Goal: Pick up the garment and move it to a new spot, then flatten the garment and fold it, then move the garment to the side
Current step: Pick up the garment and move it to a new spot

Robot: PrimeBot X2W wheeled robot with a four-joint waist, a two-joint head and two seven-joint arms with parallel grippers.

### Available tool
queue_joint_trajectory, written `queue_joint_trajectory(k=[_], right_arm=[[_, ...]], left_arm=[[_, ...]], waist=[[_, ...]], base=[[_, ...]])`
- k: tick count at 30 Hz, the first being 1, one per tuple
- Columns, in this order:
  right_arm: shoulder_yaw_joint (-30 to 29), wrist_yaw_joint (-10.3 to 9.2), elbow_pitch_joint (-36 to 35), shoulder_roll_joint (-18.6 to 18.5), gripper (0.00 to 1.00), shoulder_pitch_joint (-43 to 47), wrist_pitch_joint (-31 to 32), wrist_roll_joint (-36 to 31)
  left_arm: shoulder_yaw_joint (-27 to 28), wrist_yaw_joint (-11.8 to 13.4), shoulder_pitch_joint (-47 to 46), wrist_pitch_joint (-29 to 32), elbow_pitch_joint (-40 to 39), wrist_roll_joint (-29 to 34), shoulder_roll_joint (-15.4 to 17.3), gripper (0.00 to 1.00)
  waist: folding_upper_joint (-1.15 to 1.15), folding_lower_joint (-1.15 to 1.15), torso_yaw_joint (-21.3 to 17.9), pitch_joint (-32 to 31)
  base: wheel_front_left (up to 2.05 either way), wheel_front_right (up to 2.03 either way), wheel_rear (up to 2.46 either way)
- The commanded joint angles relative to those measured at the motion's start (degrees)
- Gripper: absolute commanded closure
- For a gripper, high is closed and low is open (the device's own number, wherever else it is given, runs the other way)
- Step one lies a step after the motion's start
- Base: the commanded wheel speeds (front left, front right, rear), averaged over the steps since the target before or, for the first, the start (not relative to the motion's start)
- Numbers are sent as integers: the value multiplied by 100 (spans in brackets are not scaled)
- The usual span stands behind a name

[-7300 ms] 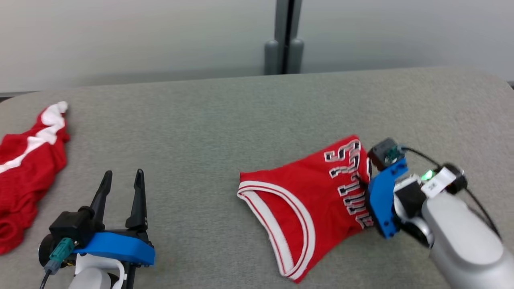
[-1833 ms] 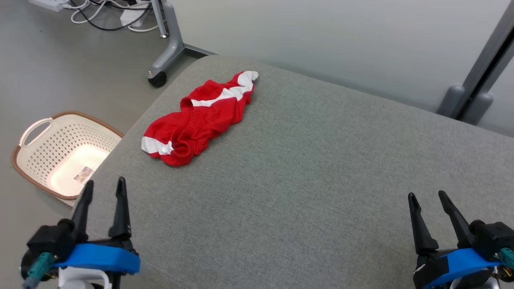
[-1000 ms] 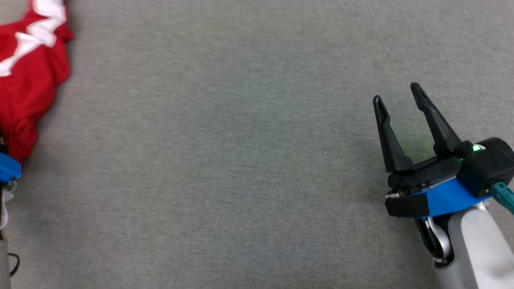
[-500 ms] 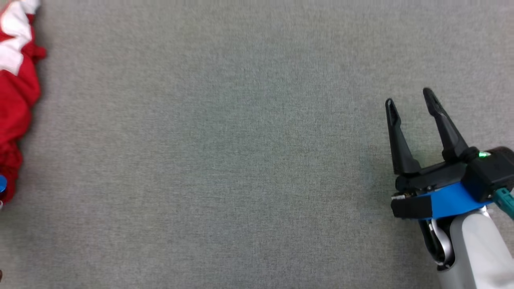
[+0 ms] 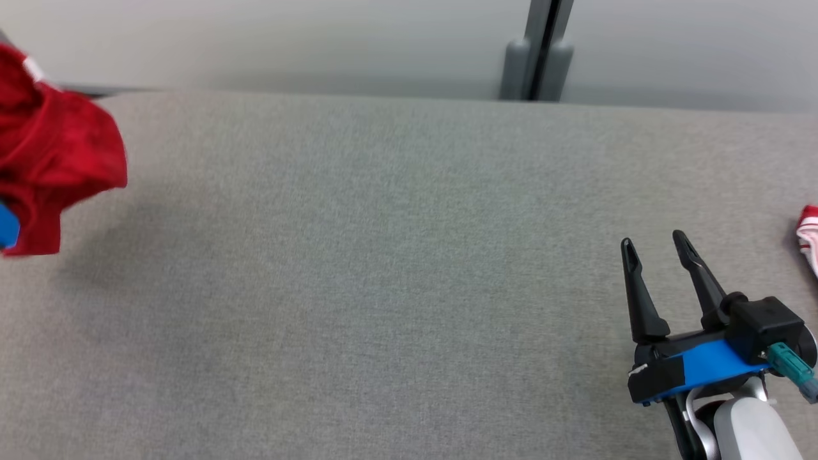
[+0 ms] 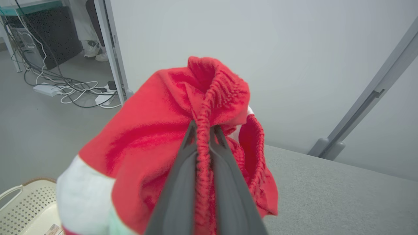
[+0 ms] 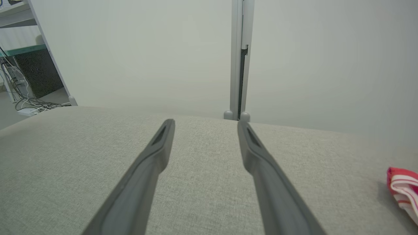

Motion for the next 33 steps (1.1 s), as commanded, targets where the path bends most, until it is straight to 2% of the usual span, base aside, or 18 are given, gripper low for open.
queue_joint_trajectory(k=[1,2,8,16,23,27,33], right_arm=[[-5,0,-10,31,0,110,25,31],[11,0,-24,59,0,155,50,62],[52,0,-58,117,0,280,139,156],[182,0,-194,146,0,269,266,177],[298,0,-242,167,0,152,297,219],[365,0,-244,182,0,29,245,254],[467,0,-127,190,0,-95,157,313]], left_arm=[[-90,-75,-124,74,-260,44,52,100],[-220,-153,-261,156,-663,6,18,100],[-760,-354,-665,373,-1625,-154,-354,100],[-1764,-586,-853,430,-2063,-200,-974,100],[-2679,-752,-636,86,-1562,-15,-1282,100],[-3241,-793,-523,-388,-992,445,-1163,100],[-4441,-810,-351,-1273,337,1067,-1050,100]], waist=[[0,2,-218,-297],[0,2,-262,-438],[0,2,-491,-686],[0,2,-1044,-692],[0,2,-1573,-441],[0,2,-1830,-262],[0,2,-2083,-112]], base=[[0,0,0],[0,0,0],[0,0,0],[0,0,0],[0,0,0],[0,0,0],[0,0,0]])
